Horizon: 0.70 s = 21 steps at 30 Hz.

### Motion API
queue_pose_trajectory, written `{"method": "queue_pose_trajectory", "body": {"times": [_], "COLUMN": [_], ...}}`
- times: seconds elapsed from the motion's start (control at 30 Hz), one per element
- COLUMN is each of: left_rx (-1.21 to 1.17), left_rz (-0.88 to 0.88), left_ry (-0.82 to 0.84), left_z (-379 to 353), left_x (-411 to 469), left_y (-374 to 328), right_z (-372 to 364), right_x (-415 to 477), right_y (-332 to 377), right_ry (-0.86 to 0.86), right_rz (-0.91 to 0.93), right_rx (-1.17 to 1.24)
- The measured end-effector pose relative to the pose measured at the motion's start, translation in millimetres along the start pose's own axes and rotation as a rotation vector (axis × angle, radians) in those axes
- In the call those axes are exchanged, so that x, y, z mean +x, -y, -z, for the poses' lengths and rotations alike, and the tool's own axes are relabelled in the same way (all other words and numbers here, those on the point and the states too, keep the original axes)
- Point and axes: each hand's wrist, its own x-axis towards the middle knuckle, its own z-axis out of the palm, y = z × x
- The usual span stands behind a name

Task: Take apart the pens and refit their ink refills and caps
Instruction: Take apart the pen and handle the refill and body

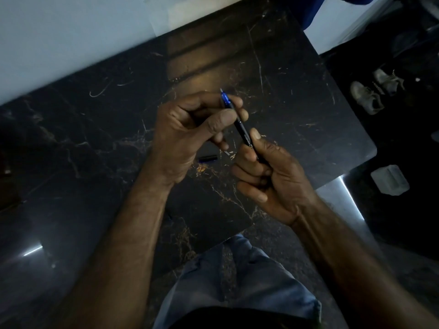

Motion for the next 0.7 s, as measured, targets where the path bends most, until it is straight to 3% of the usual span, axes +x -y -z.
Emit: {"method": "queue_pose_trajectory", "body": {"times": [0.1,0.2,0.27,0.43,0.53,0.63,0.7], "left_rx": [0.186,0.818,1.082,1.179,1.009,0.470,0.140], "left_rz": [0.143,0.213,0.289,0.285,0.297,0.318,0.243], "left_ry": [-0.025,-0.004,0.072,-0.057,-0.139,-0.282,-0.317], "left_z": [18.9,38.7,42.6,34.4,33.1,25.1,13.9], "left_x": [-5.9,-22.5,-34.9,-50.7,-46.3,-35.6,-26.3], "left_y": [33.0,90.1,117.7,136.8,131.2,96.9,65.1], "right_z": [10.4,21.2,27.4,39.8,42.2,41.3,39.3], "right_x": [3.9,2.6,0.0,-1.3,-5.9,-10.1,-11.3], "right_y": [-4.6,-3.8,-2.1,-2.4,-0.9,9.2,19.1], "right_ry": [-0.204,-0.316,-0.345,-0.412,-0.444,-0.495,-0.489], "right_rz": [0.152,0.261,0.298,0.375,0.452,0.511,0.530], "right_rx": [-0.209,-0.311,-0.389,-0.563,-0.619,-0.560,-0.512]}}
